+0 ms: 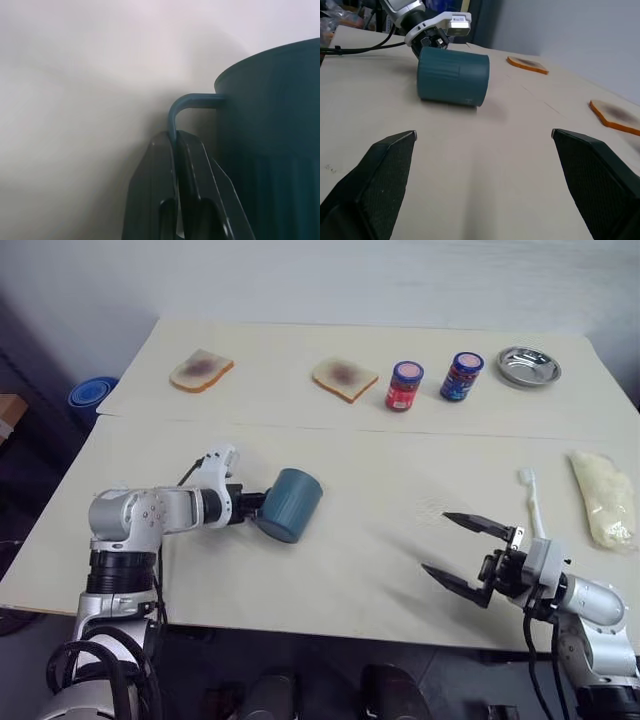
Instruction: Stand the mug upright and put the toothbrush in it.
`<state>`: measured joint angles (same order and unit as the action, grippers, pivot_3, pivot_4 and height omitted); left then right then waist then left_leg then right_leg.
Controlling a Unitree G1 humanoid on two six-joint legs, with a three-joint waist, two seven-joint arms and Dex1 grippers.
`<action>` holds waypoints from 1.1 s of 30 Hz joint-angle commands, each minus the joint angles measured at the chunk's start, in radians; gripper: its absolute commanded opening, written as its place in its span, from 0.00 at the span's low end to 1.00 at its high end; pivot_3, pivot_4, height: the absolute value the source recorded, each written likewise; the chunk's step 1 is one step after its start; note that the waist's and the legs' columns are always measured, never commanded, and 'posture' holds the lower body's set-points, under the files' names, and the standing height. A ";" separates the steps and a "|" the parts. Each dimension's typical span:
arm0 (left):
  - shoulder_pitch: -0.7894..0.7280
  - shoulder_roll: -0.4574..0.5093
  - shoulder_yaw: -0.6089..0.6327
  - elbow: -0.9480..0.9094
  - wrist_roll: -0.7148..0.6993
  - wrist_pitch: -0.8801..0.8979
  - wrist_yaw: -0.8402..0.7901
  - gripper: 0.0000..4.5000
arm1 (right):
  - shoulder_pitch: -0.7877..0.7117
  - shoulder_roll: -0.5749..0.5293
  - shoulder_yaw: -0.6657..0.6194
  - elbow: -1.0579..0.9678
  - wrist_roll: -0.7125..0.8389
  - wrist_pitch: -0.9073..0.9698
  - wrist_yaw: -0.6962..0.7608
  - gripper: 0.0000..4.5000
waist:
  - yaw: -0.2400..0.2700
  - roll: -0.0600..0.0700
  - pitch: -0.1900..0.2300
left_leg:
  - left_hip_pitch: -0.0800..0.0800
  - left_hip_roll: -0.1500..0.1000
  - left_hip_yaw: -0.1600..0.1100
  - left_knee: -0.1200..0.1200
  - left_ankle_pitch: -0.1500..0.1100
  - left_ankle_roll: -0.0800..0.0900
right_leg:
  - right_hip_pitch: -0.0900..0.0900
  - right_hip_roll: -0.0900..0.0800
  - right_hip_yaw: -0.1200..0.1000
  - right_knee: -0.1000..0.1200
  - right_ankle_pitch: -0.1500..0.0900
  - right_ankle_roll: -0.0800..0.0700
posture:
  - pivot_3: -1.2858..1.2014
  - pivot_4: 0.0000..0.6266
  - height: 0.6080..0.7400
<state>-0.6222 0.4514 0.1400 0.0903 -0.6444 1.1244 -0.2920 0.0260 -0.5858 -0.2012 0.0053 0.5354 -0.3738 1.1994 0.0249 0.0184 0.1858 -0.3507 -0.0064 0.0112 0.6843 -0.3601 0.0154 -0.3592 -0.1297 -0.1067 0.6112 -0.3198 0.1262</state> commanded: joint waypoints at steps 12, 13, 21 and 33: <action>0.007 -0.314 -0.166 0.566 0.586 -1.634 -0.007 0.00 | 0.048 0.005 -0.054 -0.032 0.006 -0.049 -0.039 1.00 | 0.004 -0.008 0.005 | -0.003 0.000 0.006 -0.001 0.000 0.001 | -0.001 0.000 -0.004 -0.004 0.002 0.003 | 0.52 0.24 1.00; 0.009 -0.324 -0.169 0.612 0.589 -1.674 -0.024 0.00 | 0.050 0.006 -0.054 -0.035 0.006 -0.052 -0.040 1.00 | 0.004 -0.008 0.004 | -0.003 0.001 0.009 -0.001 0.000 0.001 | -0.002 0.000 -0.004 -0.004 0.002 0.003 | 0.52 0.24 1.00; 0.080 -0.301 -0.133 0.576 0.523 -1.674 -0.114 0.52 | 0.063 0.008 -0.063 -0.024 0.008 -0.070 -0.040 1.00 | -0.002 -0.005 0.002 | 0.000 0.001 0.014 -0.001 0.000 0.002 | 0.000 -0.001 -0.004 -0.003 0.002 0.004 | 0.52 0.24 1.00; 0.364 0.087 -0.064 0.054 0.283 -1.150 -0.496 1.00 | 0.199 -0.027 -0.177 0.016 0.077 -0.008 -0.033 1.00 | 0.002 -0.005 0.002 | -0.001 0.001 0.004 -0.001 0.000 0.002 | -0.002 -0.001 -0.002 -0.003 0.002 0.004 | 0.52 0.24 1.00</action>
<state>-0.2703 0.5051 0.0450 0.2305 -0.2882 -0.0997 -0.7163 0.2028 -0.5918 -0.3168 0.0198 0.5656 -0.4080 1.1765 0.0269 0.0136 0.1882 -0.3521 -0.0056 0.0139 0.6831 -0.3602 0.0181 -0.3603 -0.1313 -0.1090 0.6081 -0.3177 0.1299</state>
